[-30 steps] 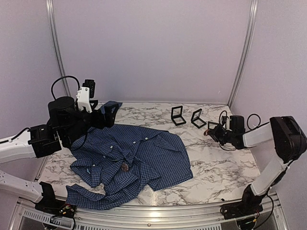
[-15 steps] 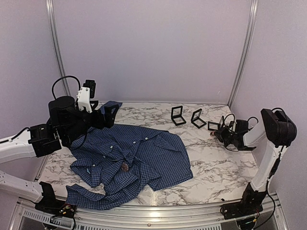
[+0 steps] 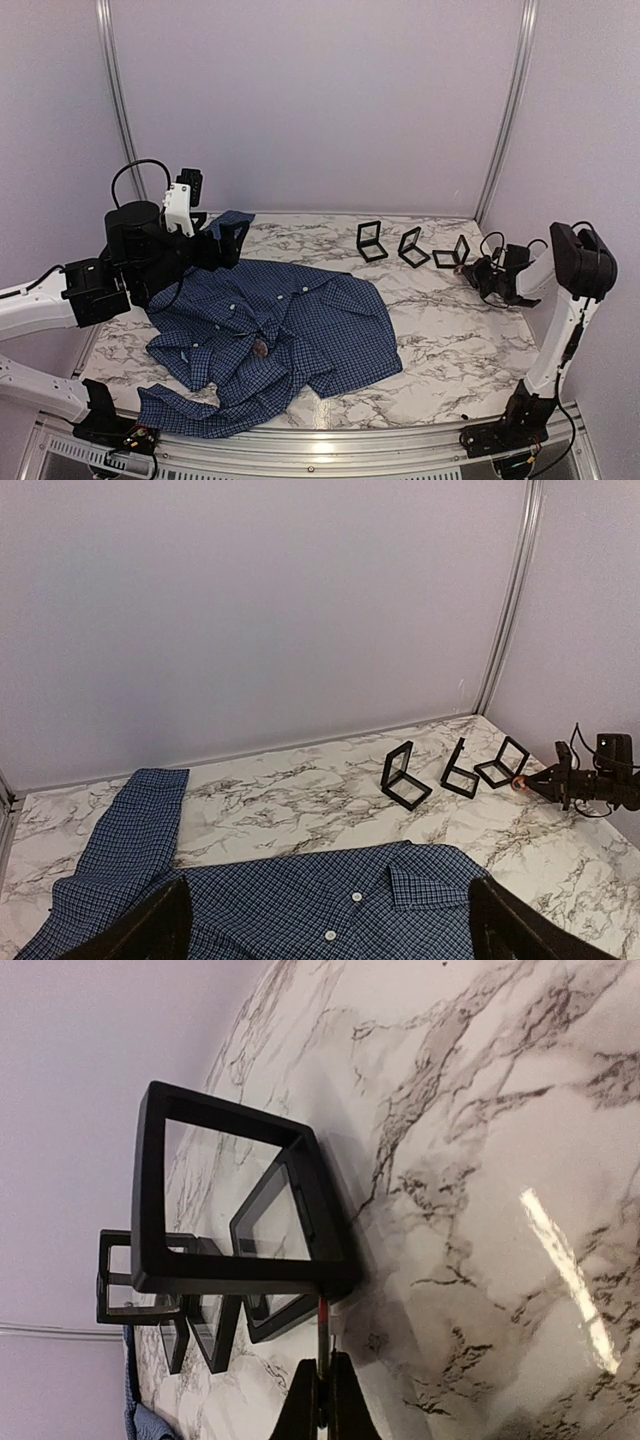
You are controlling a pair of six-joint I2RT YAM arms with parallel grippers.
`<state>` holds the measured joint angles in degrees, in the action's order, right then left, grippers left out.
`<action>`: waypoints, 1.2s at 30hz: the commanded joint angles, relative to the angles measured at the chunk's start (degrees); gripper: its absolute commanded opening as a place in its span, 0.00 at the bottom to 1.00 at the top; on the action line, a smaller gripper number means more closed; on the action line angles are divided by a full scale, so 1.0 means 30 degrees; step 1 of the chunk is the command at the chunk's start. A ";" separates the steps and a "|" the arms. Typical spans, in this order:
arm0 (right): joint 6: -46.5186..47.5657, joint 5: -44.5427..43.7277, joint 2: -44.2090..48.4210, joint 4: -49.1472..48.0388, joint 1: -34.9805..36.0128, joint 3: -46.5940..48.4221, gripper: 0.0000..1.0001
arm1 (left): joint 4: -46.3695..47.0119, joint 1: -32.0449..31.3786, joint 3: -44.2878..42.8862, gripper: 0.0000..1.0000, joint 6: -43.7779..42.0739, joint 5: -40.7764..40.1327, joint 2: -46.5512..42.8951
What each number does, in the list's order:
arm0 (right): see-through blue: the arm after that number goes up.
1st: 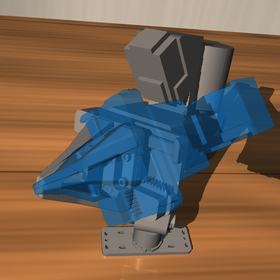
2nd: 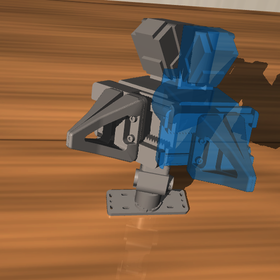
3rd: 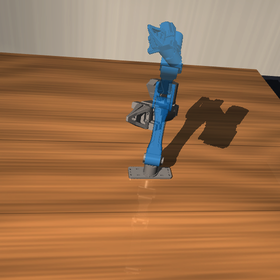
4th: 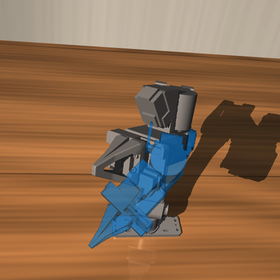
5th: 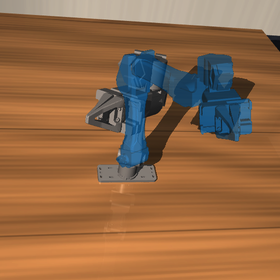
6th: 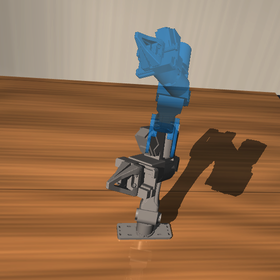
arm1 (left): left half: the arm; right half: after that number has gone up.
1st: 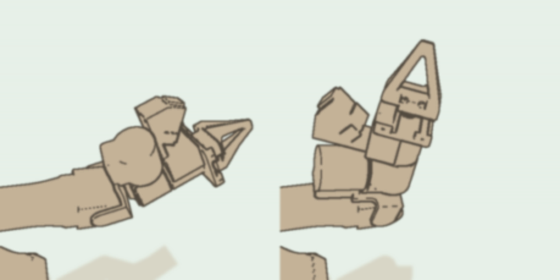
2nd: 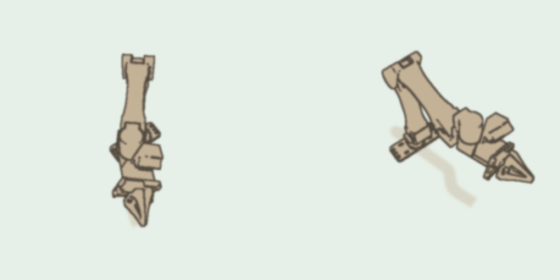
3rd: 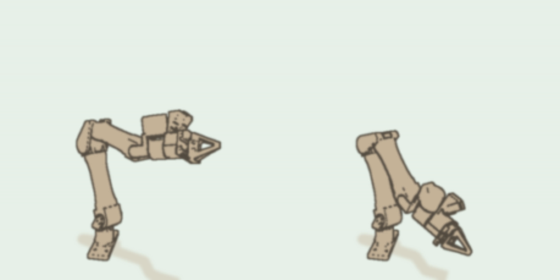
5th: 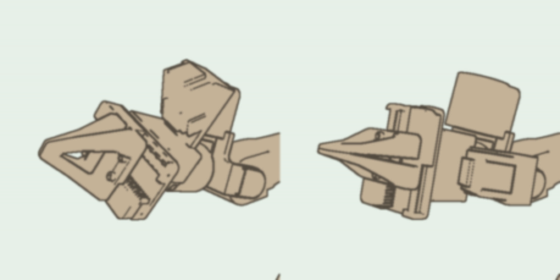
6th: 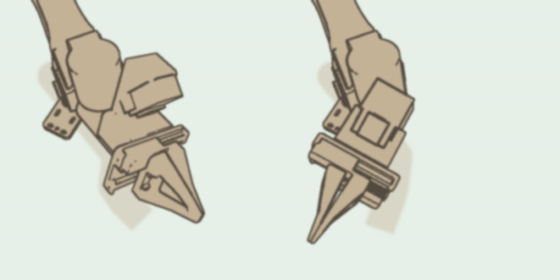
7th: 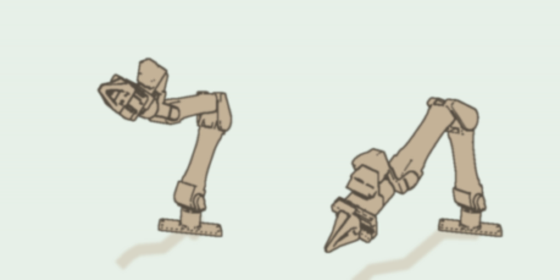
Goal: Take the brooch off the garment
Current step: Move the brooch box to the corner of the board, then place the brooch in the brooch box.
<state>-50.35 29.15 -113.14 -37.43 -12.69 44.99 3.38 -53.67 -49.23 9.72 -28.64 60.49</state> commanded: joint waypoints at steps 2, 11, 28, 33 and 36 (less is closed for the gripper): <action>0.1017 0.0367 -0.0738 0.1404 -0.0721 0.2033 0.00 | -0.0583 0.0106 -0.0530 0.99 0.0080 0.0231 0.0263; 0.2026 0.0973 -0.1209 0.3116 -0.1073 0.4311 0.00 | -0.0715 0.0143 -0.0598 0.99 0.0104 0.0317 0.0348; 0.1631 0.1923 -0.1064 0.2058 -0.0140 0.4104 0.00 | -0.0699 0.0216 -0.0671 0.99 0.0197 0.0733 0.0472; 0.1374 0.2117 -0.1846 0.1903 -0.0023 0.4850 0.00 | -0.0828 0.0236 -0.0611 0.99 0.0185 0.0671 0.0350; 0.1424 0.2261 -0.2214 0.2162 0.0081 0.5338 0.00 | -0.0833 0.0253 -0.0611 0.99 0.0174 0.0700 0.0319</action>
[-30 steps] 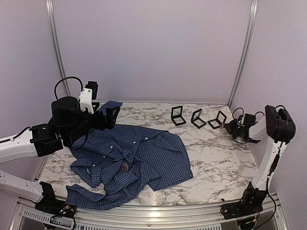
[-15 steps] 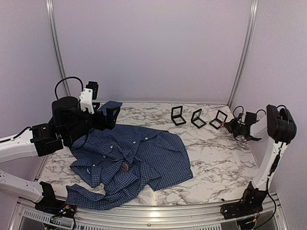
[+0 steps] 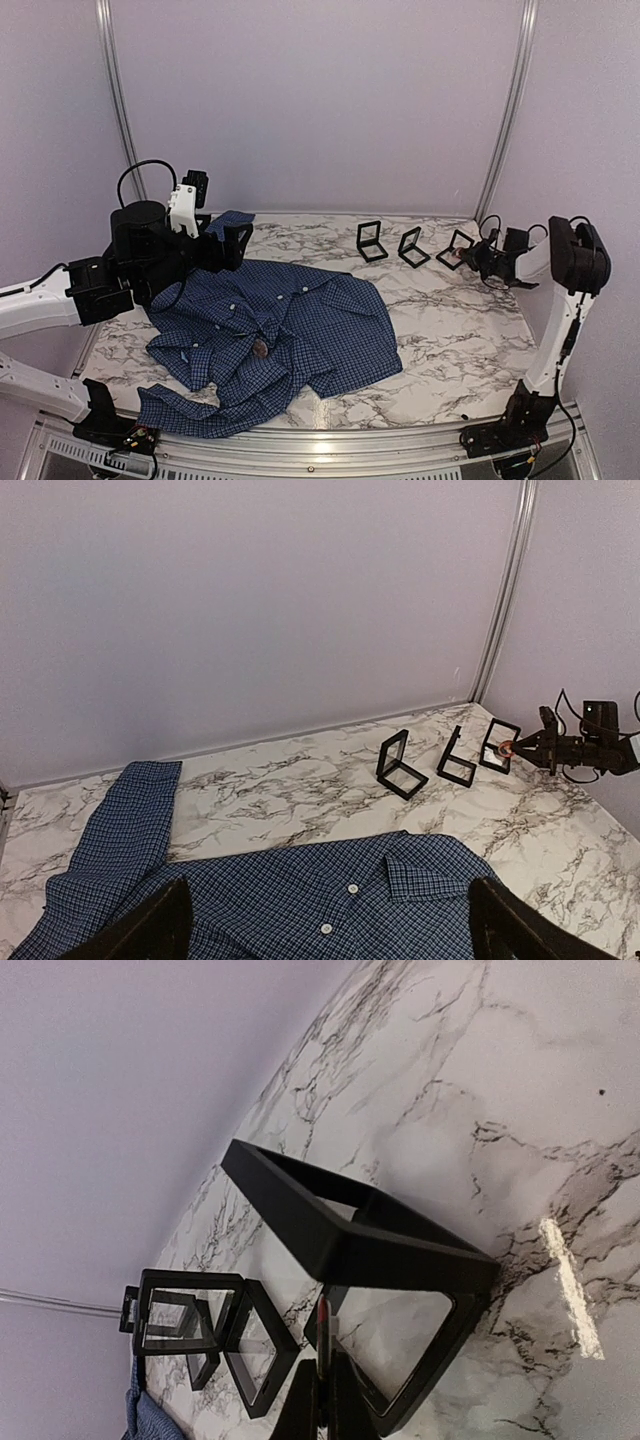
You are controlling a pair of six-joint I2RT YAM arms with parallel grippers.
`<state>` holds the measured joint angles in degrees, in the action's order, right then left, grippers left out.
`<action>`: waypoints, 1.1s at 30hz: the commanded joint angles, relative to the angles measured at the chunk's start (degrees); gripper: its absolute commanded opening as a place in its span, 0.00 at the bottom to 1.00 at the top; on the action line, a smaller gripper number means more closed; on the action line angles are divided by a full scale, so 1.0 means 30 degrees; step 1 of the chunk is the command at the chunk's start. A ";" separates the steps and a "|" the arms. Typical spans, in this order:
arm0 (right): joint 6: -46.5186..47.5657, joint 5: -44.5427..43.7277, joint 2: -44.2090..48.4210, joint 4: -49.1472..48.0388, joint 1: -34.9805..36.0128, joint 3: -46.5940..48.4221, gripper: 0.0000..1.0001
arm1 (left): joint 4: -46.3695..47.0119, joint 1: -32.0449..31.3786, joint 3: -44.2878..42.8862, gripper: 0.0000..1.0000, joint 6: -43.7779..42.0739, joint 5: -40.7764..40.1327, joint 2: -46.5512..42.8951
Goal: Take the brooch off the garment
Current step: Place the brooch in the brooch box.
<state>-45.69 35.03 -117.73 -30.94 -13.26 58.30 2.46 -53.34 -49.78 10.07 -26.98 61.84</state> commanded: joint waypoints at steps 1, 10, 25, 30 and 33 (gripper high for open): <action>-0.0100 0.0332 -0.0775 0.0068 0.0308 0.1012 0.00 | -0.0505 0.0144 -0.0428 0.99 0.0049 0.0146 -0.0084; 0.0254 0.0842 -0.1479 0.1149 0.0522 0.2310 0.00 | -0.0312 0.0158 -0.0515 0.99 0.0152 0.0304 0.0233; 0.0778 0.1006 -0.2177 0.1977 0.0581 0.2939 0.00 | -0.0349 0.0169 -0.0604 0.99 0.0168 0.0427 0.0458; 0.0802 0.1069 -0.2367 0.2069 0.0581 0.3130 0.00 | -0.0351 0.0183 -0.0619 0.99 0.0189 0.0439 0.0508; 0.0844 0.1041 -0.2408 0.2109 0.0581 0.3254 0.00 | -0.0344 0.0199 -0.0604 0.99 0.0193 0.0433 0.0508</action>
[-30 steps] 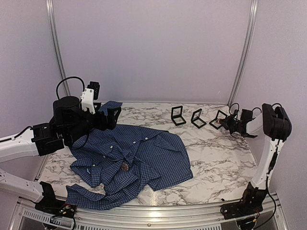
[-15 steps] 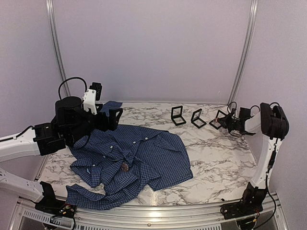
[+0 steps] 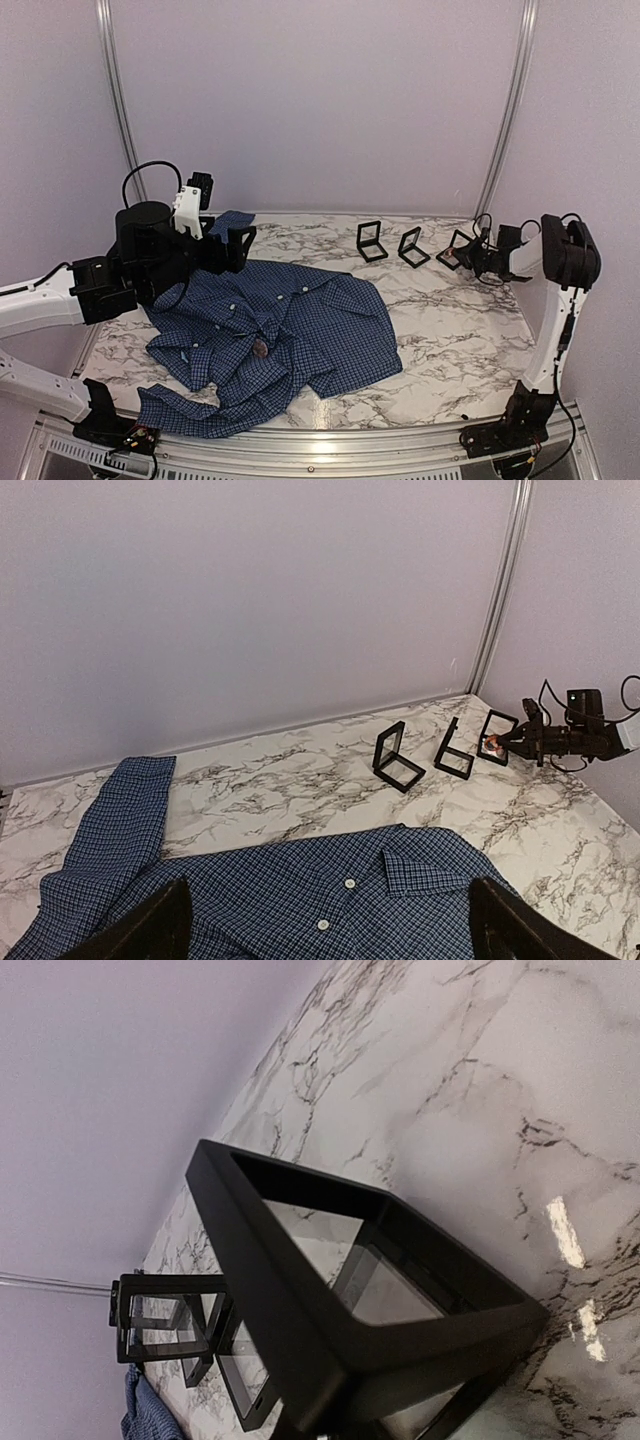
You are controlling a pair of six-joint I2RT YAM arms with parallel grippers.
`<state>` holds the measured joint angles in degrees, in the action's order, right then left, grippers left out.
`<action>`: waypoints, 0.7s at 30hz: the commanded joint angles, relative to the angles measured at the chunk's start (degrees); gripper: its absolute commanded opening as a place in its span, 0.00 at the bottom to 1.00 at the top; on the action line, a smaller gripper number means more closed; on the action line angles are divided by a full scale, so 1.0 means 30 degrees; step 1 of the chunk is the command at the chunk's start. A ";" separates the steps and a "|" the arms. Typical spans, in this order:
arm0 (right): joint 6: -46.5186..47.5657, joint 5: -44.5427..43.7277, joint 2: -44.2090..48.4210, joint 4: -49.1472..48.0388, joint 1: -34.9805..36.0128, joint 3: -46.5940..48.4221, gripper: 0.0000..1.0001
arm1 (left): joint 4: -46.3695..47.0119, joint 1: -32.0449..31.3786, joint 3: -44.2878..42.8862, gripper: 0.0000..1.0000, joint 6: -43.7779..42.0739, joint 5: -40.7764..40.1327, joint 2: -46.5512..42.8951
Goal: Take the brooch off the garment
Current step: Place the brooch in the brooch box.
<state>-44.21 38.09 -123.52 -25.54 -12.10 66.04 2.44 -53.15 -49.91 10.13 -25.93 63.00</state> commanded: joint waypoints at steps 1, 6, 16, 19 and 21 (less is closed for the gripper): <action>0.0361 0.0020 -0.0514 0.0361 0.0195 0.0726 0.00 | -0.0343 0.0133 -0.0575 0.99 0.0154 0.0089 0.0137; 0.0467 -0.0008 -0.0661 0.0646 0.0195 0.0896 0.00 | -0.0371 0.0164 -0.0590 0.99 0.0167 0.0090 0.0137; 0.0990 -0.0523 -0.0397 0.1461 0.0238 0.1072 0.11 | -0.0373 0.0172 -0.0590 0.99 0.0159 0.0148 0.0122; 0.1306 -0.0916 -0.0010 0.1857 0.0280 0.1007 0.17 | -0.0373 0.0188 -0.0590 0.99 0.0140 0.0177 0.0122; 0.1408 -0.1119 0.0180 0.2066 0.0283 0.0959 0.20 | -0.0373 0.0195 -0.0590 0.99 0.0120 0.0203 0.0122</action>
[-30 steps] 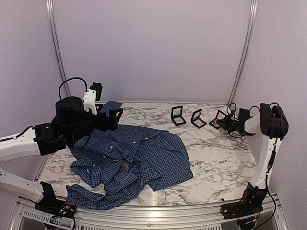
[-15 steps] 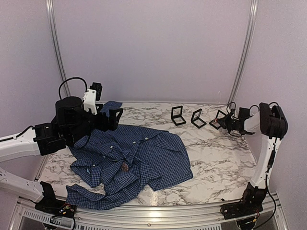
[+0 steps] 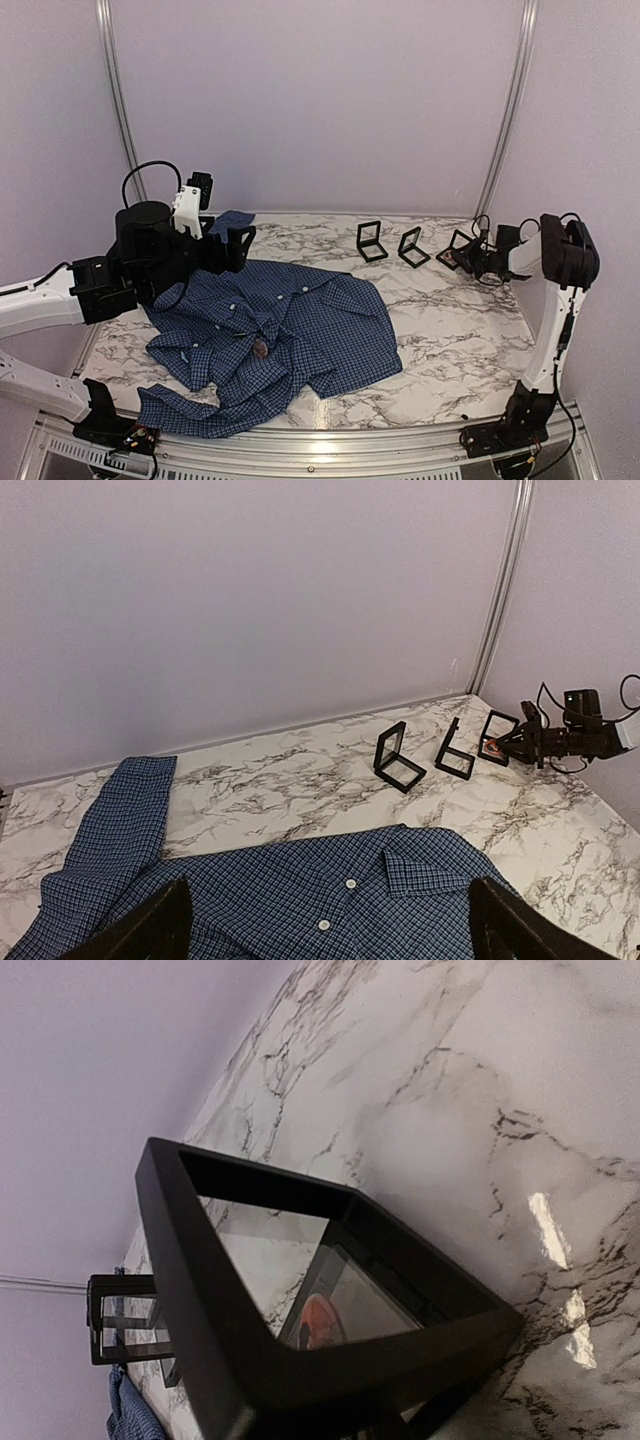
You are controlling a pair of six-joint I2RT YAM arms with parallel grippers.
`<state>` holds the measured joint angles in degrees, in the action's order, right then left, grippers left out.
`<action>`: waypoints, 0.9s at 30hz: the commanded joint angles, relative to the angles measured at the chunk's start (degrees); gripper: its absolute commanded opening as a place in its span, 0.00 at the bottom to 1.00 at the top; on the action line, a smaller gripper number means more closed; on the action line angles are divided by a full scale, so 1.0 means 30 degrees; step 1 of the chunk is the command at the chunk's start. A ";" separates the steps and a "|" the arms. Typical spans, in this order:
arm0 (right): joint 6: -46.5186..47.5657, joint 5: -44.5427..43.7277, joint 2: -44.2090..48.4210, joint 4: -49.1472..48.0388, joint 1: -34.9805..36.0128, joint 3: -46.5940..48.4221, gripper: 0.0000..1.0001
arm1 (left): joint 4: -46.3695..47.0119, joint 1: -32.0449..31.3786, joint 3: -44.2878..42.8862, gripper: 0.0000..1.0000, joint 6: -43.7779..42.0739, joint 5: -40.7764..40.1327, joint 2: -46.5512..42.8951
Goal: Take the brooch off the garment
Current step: Place the brooch in the brooch box.
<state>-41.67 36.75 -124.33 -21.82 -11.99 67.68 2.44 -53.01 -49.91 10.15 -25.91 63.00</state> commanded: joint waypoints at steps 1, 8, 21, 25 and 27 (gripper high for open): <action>0.0656 -0.0744 0.0512 0.0987 0.0261 0.0450 0.21 | -0.0373 0.0163 -0.0593 0.99 0.0122 0.0199 0.0122; 0.1267 -0.1639 0.1253 0.1830 0.0305 0.0386 0.24 | -0.0373 0.0205 -0.0539 0.99 0.0088 0.0230 0.0107; 0.1829 -0.2913 0.2135 0.3264 0.0334 0.0296 0.25 | -0.0285 0.0273 -0.0502 0.99 0.0124 0.0375 0.0056; 0.1996 -0.3411 0.2480 0.3767 0.0330 0.0241 0.25 | -0.0263 0.0285 -0.0474 0.99 0.0195 0.0348 0.0060; 0.2092 -0.3607 0.2657 0.3994 0.0334 0.0190 0.25 | -0.0241 0.0313 -0.0480 0.99 0.0286 0.0374 0.0117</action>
<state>-36.91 28.45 -119.48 -12.29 -11.62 67.68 2.44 -52.49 -49.91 10.15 -25.47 63.00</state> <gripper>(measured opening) 0.249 0.989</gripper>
